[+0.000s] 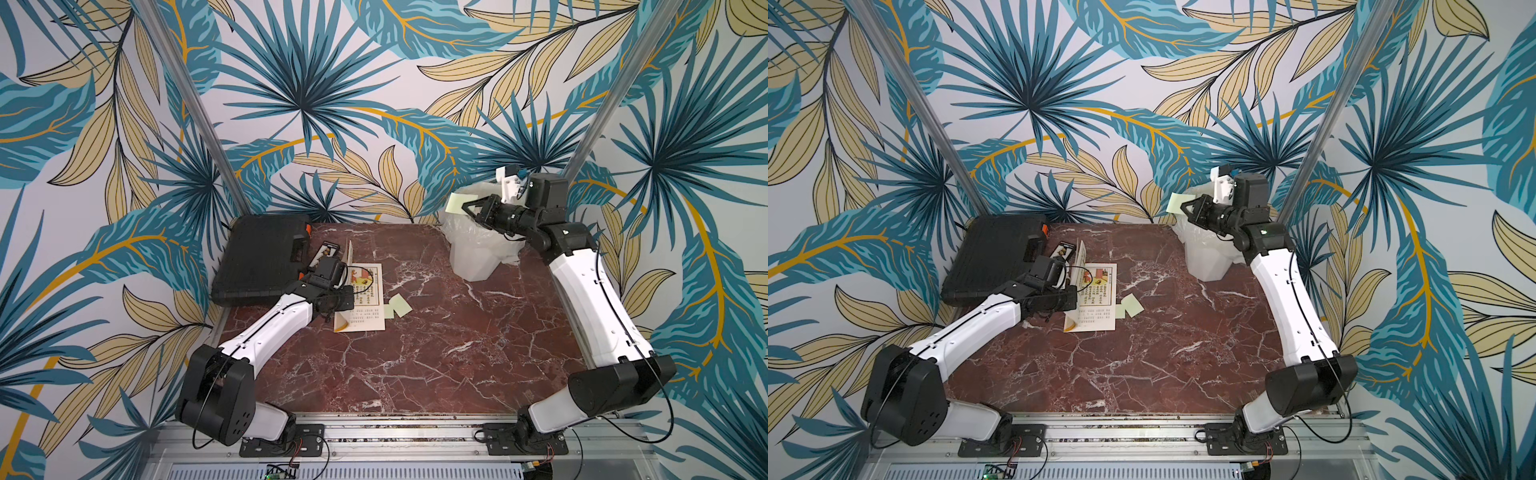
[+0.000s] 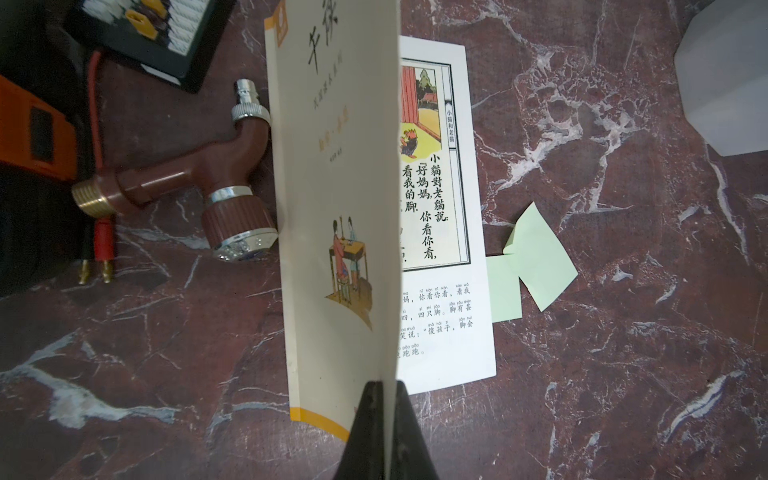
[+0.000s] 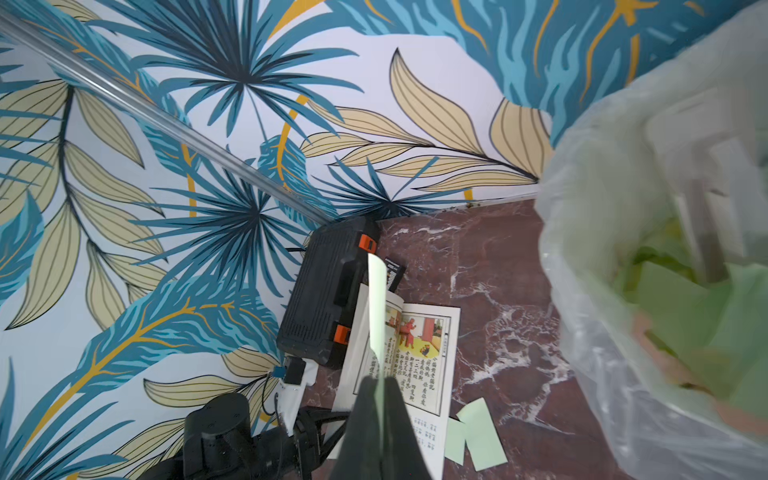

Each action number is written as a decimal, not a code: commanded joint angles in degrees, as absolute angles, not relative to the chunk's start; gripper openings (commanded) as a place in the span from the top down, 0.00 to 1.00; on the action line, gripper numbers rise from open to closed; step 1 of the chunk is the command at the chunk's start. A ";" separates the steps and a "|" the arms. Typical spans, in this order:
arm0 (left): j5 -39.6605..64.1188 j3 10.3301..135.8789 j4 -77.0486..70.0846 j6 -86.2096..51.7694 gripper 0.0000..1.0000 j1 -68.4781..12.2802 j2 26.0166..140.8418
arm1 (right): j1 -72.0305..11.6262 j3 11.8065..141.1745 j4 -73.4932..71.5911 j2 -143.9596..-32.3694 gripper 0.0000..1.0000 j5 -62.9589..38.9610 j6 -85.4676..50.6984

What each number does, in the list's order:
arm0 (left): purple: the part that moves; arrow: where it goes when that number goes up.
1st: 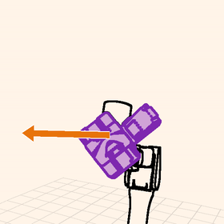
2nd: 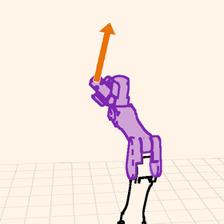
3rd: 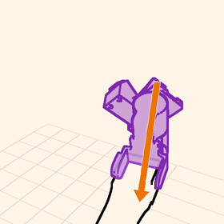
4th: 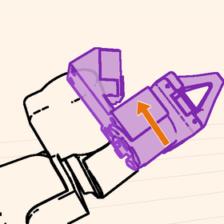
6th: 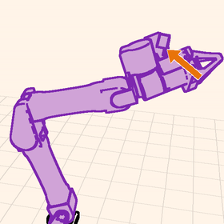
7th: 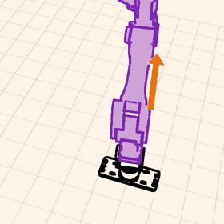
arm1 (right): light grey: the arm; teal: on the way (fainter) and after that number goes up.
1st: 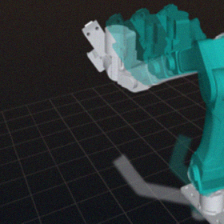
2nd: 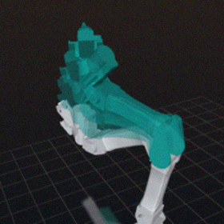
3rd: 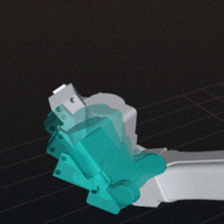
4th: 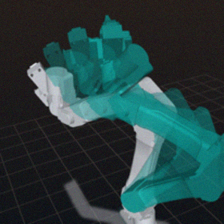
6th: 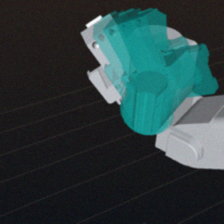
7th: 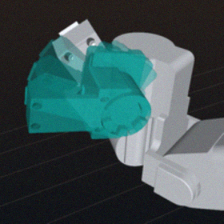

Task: Peel off the used sticky note
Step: Place the note in the trash bin.

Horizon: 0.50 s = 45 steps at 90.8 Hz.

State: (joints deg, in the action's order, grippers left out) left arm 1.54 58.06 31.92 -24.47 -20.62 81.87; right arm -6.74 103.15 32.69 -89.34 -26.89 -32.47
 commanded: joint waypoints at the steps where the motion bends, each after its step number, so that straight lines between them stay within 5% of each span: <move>1: 1.99 57.21 32.08 -23.23 1.00 -20.25 81.48 | -4.64 105.52 44.50 -91.70 0.98 -18.14 -26.39; 21: 2.42 56.95 31.95 -23.09 1.00 -20.29 81.46 | -2.67 109.01 50.89 -94.55 0.76 -4.20 -20.52; 45: 2.80 56.68 31.67 -23.42 1.00 -20.30 81.25 | -2.02 118.48 56.07 -99.38 0.45 -1.86 -18.22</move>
State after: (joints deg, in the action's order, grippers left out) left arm 2.37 58.06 31.92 -23.83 -20.60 81.87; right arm -2.35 114.67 51.96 -98.50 -5.10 -20.32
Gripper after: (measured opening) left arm 0.064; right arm 0.502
